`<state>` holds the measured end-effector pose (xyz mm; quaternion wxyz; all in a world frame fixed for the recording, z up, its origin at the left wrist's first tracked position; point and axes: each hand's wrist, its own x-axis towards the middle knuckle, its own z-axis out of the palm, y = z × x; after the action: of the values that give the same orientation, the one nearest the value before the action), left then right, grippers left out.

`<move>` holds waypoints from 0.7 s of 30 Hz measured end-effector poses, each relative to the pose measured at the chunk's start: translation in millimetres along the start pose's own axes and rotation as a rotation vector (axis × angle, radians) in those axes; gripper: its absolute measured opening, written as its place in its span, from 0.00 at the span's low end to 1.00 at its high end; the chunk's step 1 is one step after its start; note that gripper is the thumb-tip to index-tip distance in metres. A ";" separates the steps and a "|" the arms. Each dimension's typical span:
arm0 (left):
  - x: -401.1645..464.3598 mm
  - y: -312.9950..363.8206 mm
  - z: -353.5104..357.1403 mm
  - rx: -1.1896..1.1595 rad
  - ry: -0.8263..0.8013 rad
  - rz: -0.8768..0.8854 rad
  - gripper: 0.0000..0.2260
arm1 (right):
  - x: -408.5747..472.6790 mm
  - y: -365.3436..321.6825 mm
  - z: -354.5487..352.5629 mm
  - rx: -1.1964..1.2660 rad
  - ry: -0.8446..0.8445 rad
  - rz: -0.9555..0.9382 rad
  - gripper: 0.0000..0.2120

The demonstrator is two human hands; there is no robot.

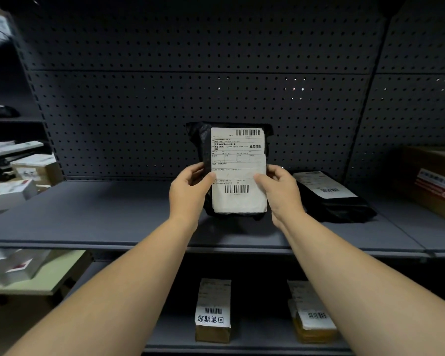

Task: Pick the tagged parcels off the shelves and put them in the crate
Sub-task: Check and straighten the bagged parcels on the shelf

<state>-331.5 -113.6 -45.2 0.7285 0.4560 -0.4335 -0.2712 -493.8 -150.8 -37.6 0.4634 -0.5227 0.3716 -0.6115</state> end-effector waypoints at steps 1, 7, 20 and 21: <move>1.5 0.8 -0.1 0.009 0.001 -0.005 0.11 | 1.4 -1.6 0.7 -0.002 -0.006 0.011 0.09; 18.1 9.1 -6.6 0.107 0.007 -0.112 0.11 | 14.0 -11.0 13.7 -0.099 -0.025 0.158 0.07; 50.3 -0.8 -23.9 0.301 -0.026 -0.421 0.04 | 40.8 7.4 40.8 -0.288 -0.028 0.473 0.06; 52.4 -3.3 -24.5 0.307 -0.028 -0.435 0.05 | 41.3 8.9 42.2 -0.298 -0.029 0.476 0.04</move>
<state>-285.0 -146.0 -33.1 0.5694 0.6397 -0.3712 -0.3587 -451.7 -191.6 -26.3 0.5175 -0.4917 0.5631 -0.4164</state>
